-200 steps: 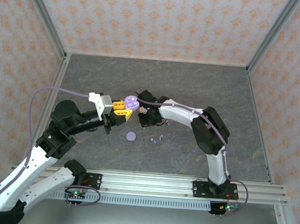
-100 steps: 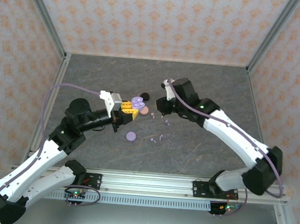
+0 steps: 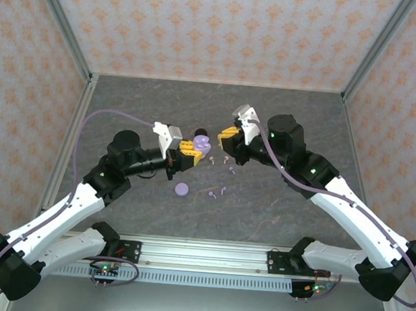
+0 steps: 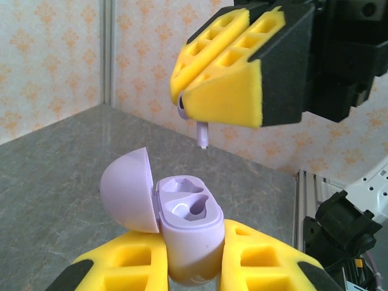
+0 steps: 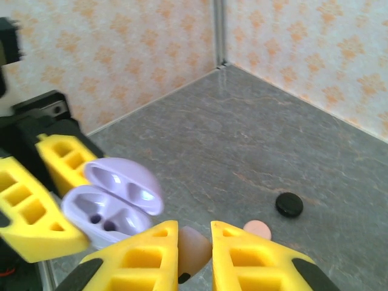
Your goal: Insert the wireless bluetooth earbuds into the charging case
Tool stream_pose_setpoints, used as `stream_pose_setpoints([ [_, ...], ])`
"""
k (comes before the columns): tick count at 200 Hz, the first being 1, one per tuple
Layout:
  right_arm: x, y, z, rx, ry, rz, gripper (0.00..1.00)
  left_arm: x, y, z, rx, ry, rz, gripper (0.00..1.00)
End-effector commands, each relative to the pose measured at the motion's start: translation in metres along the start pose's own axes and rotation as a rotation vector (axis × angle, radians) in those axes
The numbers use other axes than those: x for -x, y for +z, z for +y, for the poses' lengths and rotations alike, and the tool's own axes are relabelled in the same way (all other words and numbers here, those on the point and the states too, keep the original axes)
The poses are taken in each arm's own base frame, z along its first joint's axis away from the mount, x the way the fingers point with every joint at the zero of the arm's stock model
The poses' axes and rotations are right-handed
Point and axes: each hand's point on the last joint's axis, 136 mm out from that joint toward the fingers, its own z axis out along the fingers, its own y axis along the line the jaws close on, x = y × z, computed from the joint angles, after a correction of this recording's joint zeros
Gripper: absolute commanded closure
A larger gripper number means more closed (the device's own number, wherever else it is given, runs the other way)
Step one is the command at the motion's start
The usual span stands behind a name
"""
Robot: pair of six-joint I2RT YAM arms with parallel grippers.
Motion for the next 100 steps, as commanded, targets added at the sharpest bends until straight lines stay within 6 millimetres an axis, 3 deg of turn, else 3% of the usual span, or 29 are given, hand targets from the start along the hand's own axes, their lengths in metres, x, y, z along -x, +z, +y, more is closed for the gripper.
stream_pose_setpoints([
  [1, 0.03, -0.008, 0.021, 0.065, -0.11, -0.095, 0.84, 0.013, 0.002, -0.01, -0.045, 0.022, -0.042, 1.0],
  [57, 0.039, -0.005, 0.031, 0.094, -0.149, -0.127, 0.84, 0.011, 0.008, -0.013, -0.065, 0.017, -0.029, 1.0],
  [100, 0.032, 0.007, 0.033, 0.108, -0.151, -0.094, 0.84, 0.013, 0.012, -0.017, -0.08, 0.019, -0.029, 1.0],
])
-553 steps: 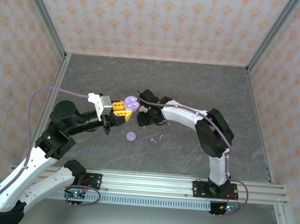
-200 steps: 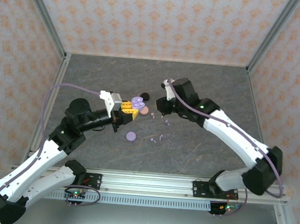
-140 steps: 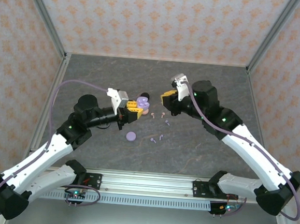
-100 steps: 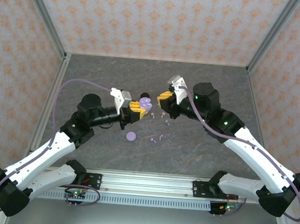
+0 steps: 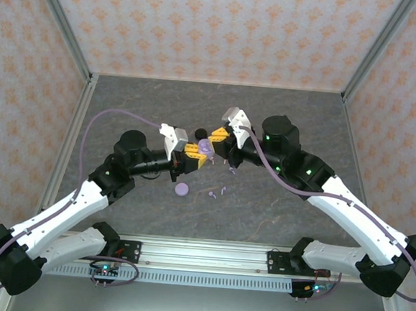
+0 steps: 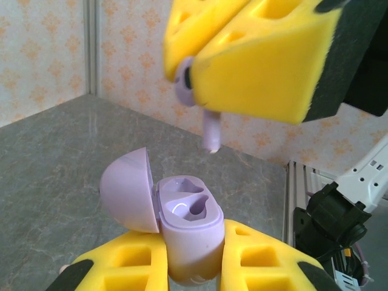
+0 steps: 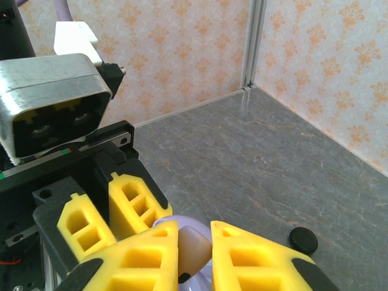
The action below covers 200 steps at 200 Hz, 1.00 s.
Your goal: Insert the wireless bluetooth earbuds into the charging case
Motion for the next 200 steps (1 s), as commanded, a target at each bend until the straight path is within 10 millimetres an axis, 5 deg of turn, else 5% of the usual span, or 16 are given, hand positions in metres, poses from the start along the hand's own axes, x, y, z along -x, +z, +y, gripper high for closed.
stream_pose_setpoints([
  [1, 0.02, 0.0, 0.006, 0.026, -0.039, -0.052, 0.84, 0.024, 0.001, -0.012, -0.044, 0.037, -0.064, 1.0],
  [200, -0.01, 0.004, 0.015, 0.078, -0.006, -0.005, 0.85, 0.024, -0.002, -0.012, -0.024, 0.048, -0.058, 1.0],
])
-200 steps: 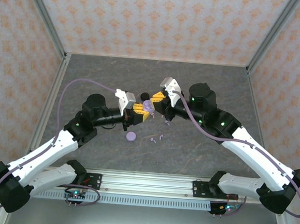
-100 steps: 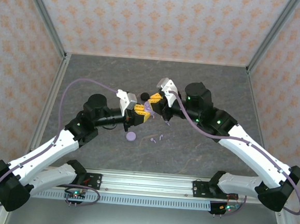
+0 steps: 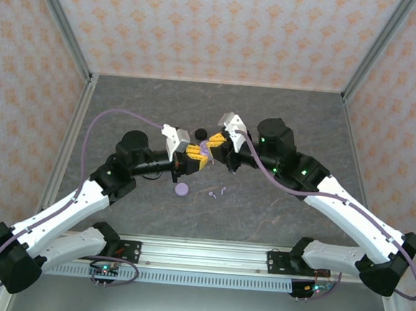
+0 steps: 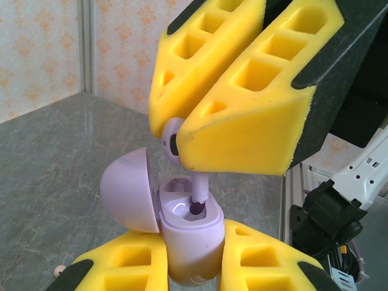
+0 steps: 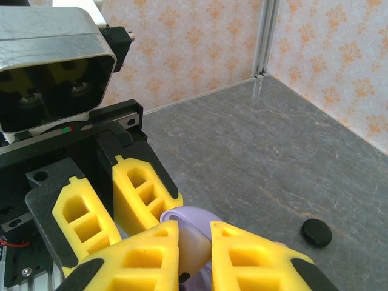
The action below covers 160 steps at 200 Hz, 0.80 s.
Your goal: Insert the wireless bluetooth earbuds into the charging case
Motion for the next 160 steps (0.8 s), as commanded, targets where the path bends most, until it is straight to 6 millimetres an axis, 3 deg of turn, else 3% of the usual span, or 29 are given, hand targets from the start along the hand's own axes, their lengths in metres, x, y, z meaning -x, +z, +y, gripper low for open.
stream_pose_setpoints([
  [1, 0.006, -0.002, 0.009, 0.04, -0.009, -0.033, 0.85, 0.025, -0.004, -0.01, -0.018, 0.048, -0.063, 1.0],
  [71, -0.005, 0.01, 0.012, 0.075, 0.017, 0.031, 0.83, 0.026, -0.005, -0.011, -0.021, 0.048, -0.067, 1.0],
  [123, 0.019, -0.001, 0.008, 0.045, 0.056, -0.01, 0.61, 0.023, -0.004, -0.01, -0.018, 0.045, -0.059, 1.0],
  [160, 0.042, -0.021, -0.015, -0.051, 0.159, -0.065, 0.46, 0.024, -0.005, -0.01, -0.014, 0.047, -0.061, 1.0],
])
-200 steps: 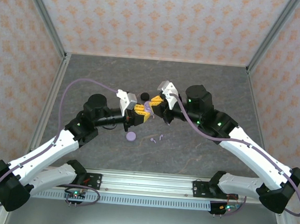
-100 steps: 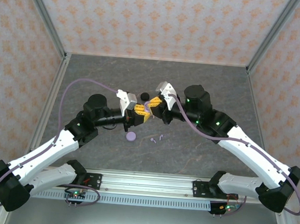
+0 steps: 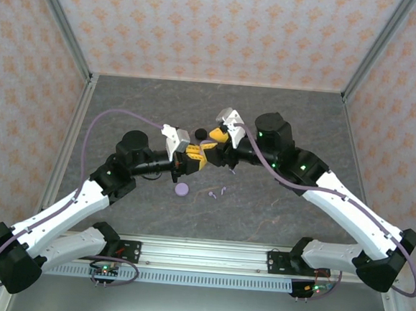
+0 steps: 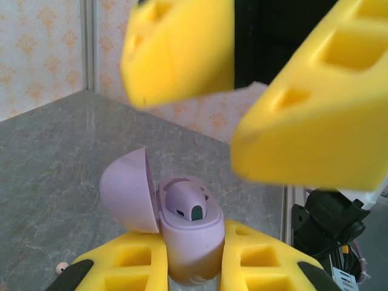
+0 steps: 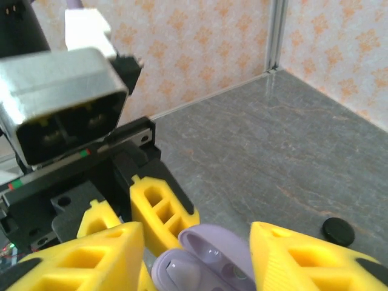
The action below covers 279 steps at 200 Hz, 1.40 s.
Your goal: Insert the wireless bluetooth earbuds into the charging case
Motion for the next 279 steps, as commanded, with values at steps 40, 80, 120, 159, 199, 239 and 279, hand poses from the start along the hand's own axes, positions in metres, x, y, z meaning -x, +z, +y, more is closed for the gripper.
stream_pose_setpoints([
  [40, 0.017, -0.042, -0.068, -0.265, 0.279, -0.056, 0.42, 0.025, -0.007, -0.009, -0.002, 0.059, -0.072, 1.0],
  [80, -0.055, -0.031, -0.116, -0.412, 0.492, 0.16, 0.43, 0.026, -0.01, -0.009, 0.009, 0.075, -0.07, 1.0],
  [120, -0.133, -0.007, -0.137, -0.471, 0.629, 0.434, 0.47, 0.027, -0.015, -0.01, 0.019, 0.088, -0.071, 1.0],
  [159, -0.204, 0.013, -0.152, -0.529, 0.666, 0.706, 0.51, 0.027, -0.016, -0.011, 0.022, 0.095, -0.07, 1.0],
  [199, -0.252, 0.037, -0.162, -0.519, 0.673, 0.863, 0.56, 0.025, -0.014, -0.011, 0.015, 0.09, -0.067, 1.0],
  [239, -0.282, 0.054, -0.17, -0.532, 0.645, 0.972, 0.6, 0.025, -0.013, -0.01, 0.012, 0.086, -0.072, 1.0],
  [279, -0.299, 0.07, -0.173, -0.521, 0.621, 1.02, 0.63, 0.023, -0.012, -0.01, 0.013, 0.081, -0.07, 1.0],
])
